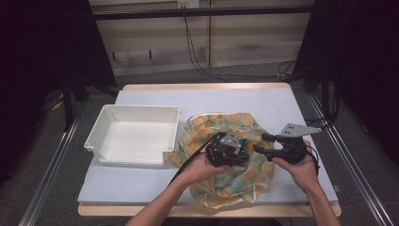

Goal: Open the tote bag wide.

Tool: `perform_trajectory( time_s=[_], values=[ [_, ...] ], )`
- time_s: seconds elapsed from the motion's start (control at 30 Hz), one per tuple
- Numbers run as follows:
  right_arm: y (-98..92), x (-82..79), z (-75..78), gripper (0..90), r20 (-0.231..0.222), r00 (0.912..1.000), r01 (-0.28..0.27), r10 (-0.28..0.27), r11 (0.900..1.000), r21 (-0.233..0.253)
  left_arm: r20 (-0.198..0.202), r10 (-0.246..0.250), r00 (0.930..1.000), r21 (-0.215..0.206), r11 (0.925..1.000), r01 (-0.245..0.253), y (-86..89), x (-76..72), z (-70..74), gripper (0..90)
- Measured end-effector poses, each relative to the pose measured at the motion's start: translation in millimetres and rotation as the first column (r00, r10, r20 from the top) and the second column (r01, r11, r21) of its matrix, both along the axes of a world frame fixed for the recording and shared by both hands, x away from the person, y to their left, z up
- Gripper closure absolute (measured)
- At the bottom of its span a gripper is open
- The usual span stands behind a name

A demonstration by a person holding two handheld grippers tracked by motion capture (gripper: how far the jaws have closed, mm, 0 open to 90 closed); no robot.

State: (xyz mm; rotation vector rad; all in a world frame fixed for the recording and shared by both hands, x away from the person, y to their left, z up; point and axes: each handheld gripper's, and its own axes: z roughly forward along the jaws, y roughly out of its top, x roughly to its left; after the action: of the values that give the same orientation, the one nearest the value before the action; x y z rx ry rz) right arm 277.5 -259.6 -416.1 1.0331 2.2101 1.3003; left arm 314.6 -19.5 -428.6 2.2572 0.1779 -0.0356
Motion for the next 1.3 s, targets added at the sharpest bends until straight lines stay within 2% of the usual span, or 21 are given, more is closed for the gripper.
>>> perform_trajectory(
  time_s=[0.07,0.1,0.13,0.17,0.23,0.37,0.53,0.63,0.67,0.73,0.77,0.8,0.87,0.97,1.07,1.13,1.2,1.3],
  values=[
    [1.7,8.4,-0.8,44.1,-0.003,0.9999,0.012,-0.012,1.000,-0.004,0.006,-0.009,0.9999,-0.016,0.9998,0.009,2.6,-1.6,3.7,88.5],
    [2.2,12.2,-1.0,48.7,-0.008,0.9998,0.017,-0.017,1.000,0.000,0.005,-0.005,1.0000,-0.016,0.9999,0.005,3.8,-3.0,5.7,88.6],
    [2.3,15.7,-1.2,58.0,-0.009,0.9998,0.016,-0.016,1.000,0.009,0.014,-0.013,0.9998,-0.021,0.9997,0.013,5.1,-3.4,7.1,88.6],
    [1.9,18.7,-1.2,63.6,-0.010,0.9999,0.012,-0.012,1.000,0.020,0.016,-0.013,0.9998,-0.025,0.9996,0.014,6.4,-4.3,8.6,88.6],
    [-0.1,23.9,-1.1,76.5,-0.011,0.9998,0.015,-0.014,0.998,0.054,0.022,-0.012,0.9997,-0.032,0.9994,0.013,8.9,-6.9,11.4,88.5],
    [-2.4,32.6,0.2,90.0,-0.015,0.9994,0.034,-0.032,0.996,0.087,0.031,-0.017,0.9994,-0.063,0.9978,0.019,12.9,-11.9,16.8,88.6],
    [-2.5,44.5,4.7,90.0,-0.025,0.9990,0.040,-0.037,0.994,0.106,0.038,-0.017,0.9991,-0.084,0.9963,0.020,18.4,-15.6,19.9,88.7],
    [-5.7,53.0,6.1,90.0,-0.037,0.9981,0.054,-0.050,0.993,0.104,0.010,-0.035,0.9994,-0.112,0.9930,0.036,21.4,-20.4,21.9,88.7],
    [-6.9,55.7,5.9,90.0,-0.043,0.9976,0.059,-0.055,0.992,0.110,0.025,-0.052,0.9983,-0.103,0.9932,0.054,22.2,-23.5,23.7,88.8],
    [-9.1,60.7,4.7,90.0,-0.054,0.9965,0.070,-0.064,0.991,0.110,0.034,-0.066,0.9972,-0.112,0.9913,0.070,23.0,-29.3,26.2,88.9],
    [-9.6,63.5,3.4,90.0,-0.060,0.9961,0.070,-0.064,0.992,0.108,0.035,-0.068,0.9971,-0.128,0.9891,0.072,23.1,-31.6,26.9,88.9],
    [-10.1,66.0,2.2,90.0,-0.066,0.9958,0.070,-0.063,0.993,0.099,0.052,-0.066,0.9965,-0.127,0.9893,0.073,24.2,-32.7,28.5,88.9],
    [-10.6,70.5,0.1,90.0,-0.080,0.9945,0.076,-0.068,0.993,0.093,0.047,-0.062,0.9970,-0.145,0.9870,0.068,26.4,-34.0,30.6,89.0],
    [-12.4,75.7,-1.4,90.0,-0.085,0.9933,0.086,-0.078,0.992,0.097,0.047,-0.057,0.9973,-0.172,0.9831,0.064,32.3,-32.1,35.3,89.1],
    [-18.2,80.7,-4.9,90.0,-0.098,0.9902,0.110,-0.099,0.988,0.105,0.038,-0.056,0.9977,-0.217,0.9742,0.062,38.5,-28.5,41.2,89.2],
    [-21.8,82.3,-6.5,90.0,-0.101,0.9848,0.151,-0.142,0.984,0.094,0.028,-0.064,0.9975,-0.233,0.9701,0.069,42.6,-26.1,45.1,89.2],
    [-21.7,82.0,-5.4,90.0,-0.091,0.9860,0.149,-0.140,0.984,0.101,0.022,-0.050,0.9985,-0.247,0.9677,0.053,46.4,-22.5,48.5,89.3],
    [-22.8,83.2,-7.7,90.0,-0.103,0.9860,0.143,-0.131,0.983,0.115,0.017,-0.030,0.9994,-0.266,0.9633,0.033,50.2,-17.7,53.7,89.3]
  ],
)
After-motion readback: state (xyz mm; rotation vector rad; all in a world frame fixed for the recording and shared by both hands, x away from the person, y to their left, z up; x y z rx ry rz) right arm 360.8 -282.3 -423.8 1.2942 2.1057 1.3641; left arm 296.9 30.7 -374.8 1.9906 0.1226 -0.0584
